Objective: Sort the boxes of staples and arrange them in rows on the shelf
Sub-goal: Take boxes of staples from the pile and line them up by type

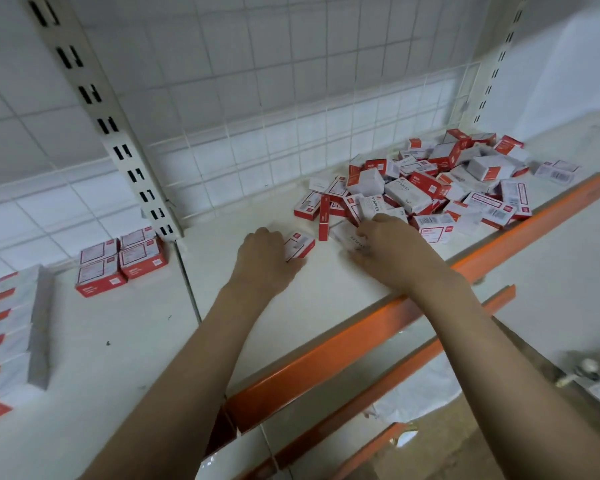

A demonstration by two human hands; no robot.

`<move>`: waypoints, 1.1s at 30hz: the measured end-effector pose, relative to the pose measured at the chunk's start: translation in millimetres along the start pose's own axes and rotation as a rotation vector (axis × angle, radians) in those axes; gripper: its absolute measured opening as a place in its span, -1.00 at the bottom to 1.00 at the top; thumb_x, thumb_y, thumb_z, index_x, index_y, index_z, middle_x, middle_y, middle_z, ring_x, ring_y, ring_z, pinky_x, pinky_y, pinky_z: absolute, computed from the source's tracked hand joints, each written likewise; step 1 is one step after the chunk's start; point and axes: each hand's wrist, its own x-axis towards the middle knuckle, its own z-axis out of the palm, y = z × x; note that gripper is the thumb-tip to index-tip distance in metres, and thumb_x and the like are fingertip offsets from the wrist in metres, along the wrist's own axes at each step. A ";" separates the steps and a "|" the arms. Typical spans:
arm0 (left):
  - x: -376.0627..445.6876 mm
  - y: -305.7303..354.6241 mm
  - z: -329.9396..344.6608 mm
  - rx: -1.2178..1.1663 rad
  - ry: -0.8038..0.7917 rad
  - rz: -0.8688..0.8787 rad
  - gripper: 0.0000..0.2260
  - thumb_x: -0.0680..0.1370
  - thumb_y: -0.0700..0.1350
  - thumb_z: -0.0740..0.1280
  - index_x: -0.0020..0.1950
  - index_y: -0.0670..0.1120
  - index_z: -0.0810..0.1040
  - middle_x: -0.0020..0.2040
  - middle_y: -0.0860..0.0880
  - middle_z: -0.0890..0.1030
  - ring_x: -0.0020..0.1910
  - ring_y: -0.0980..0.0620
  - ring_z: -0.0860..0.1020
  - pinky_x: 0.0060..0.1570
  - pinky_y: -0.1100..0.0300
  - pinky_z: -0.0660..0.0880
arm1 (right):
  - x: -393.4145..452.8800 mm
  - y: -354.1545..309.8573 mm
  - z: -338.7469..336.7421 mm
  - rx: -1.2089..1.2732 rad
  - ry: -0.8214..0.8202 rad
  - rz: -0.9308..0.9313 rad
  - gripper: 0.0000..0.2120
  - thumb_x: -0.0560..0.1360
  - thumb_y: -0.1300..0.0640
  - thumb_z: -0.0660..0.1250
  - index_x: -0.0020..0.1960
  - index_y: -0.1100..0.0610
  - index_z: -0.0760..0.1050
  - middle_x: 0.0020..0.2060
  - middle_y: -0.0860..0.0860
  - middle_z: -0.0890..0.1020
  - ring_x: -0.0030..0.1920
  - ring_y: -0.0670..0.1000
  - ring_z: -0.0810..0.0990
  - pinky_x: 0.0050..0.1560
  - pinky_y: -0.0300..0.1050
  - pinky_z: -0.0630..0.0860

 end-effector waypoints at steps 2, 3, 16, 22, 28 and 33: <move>-4.4 -2.9 -4.1 -0.011 0.029 0.026 -0.66 0.49 0.05 0.32 0.11 -0.18 0.51 0.01 -0.15 0.47 0.03 -0.13 0.45 -0.09 0.14 0.35 | 6.2 -2.2 -3.3 -0.017 -0.014 -0.010 -0.63 0.51 -0.02 0.27 0.21 0.20 0.44 0.10 0.13 0.48 0.13 0.13 0.45 0.03 -0.06 0.41; -6.6 -5.3 -7.3 -0.018 0.049 0.045 -0.68 0.48 0.02 0.34 0.10 -0.17 0.52 0.00 -0.15 0.47 0.02 -0.13 0.45 -0.10 0.14 0.35 | 10.0 -3.6 -4.9 -0.028 -0.026 -0.017 -0.62 0.51 -0.01 0.27 0.22 0.20 0.44 0.11 0.13 0.48 0.15 0.13 0.45 0.05 -0.04 0.41; -61.9 -30.9 -31.7 -0.145 0.283 0.134 -0.71 0.44 -0.15 0.41 0.12 -0.20 0.54 0.00 -0.15 0.47 -0.02 -0.13 0.45 -0.03 0.10 0.39 | 59.1 -19.3 -22.1 -0.162 -0.053 -0.207 -0.63 0.51 0.11 0.25 0.29 0.17 0.38 0.14 0.11 0.45 0.17 0.09 0.43 0.05 -0.11 0.36; -77.7 -39.9 -30.3 -0.162 0.334 0.098 -0.71 0.43 -0.17 0.41 0.13 -0.19 0.55 -0.01 -0.15 0.48 -0.02 -0.15 0.46 -0.02 0.09 0.41 | 80.2 -19.8 -21.0 -0.292 -0.109 -0.333 -0.56 0.47 0.19 0.29 0.34 0.05 0.37 0.16 0.05 0.47 0.18 0.07 0.42 0.18 -0.01 0.40; -88.5 -46.7 -32.0 -0.169 0.377 0.098 -0.71 0.39 -0.21 0.44 0.09 -0.21 0.56 -0.03 -0.16 0.50 -0.06 -0.17 0.48 -0.05 0.07 0.43 | 87.6 -17.2 -8.6 -0.345 -0.139 -0.373 -0.70 0.42 0.23 0.26 0.12 0.01 0.55 0.03 0.01 0.59 0.07 0.04 0.52 0.11 0.00 0.47; -97.6 -53.6 -34.6 -0.167 0.412 0.095 -0.71 0.41 -0.23 0.43 0.11 -0.20 0.56 -0.03 -0.14 0.49 -0.03 -0.15 0.46 -0.05 0.14 0.39 | 83.5 -25.6 -12.1 -0.357 -0.118 -0.349 -0.79 0.50 0.18 0.23 0.09 0.03 0.54 -0.04 0.01 0.58 0.00 0.04 0.53 0.05 -0.03 0.49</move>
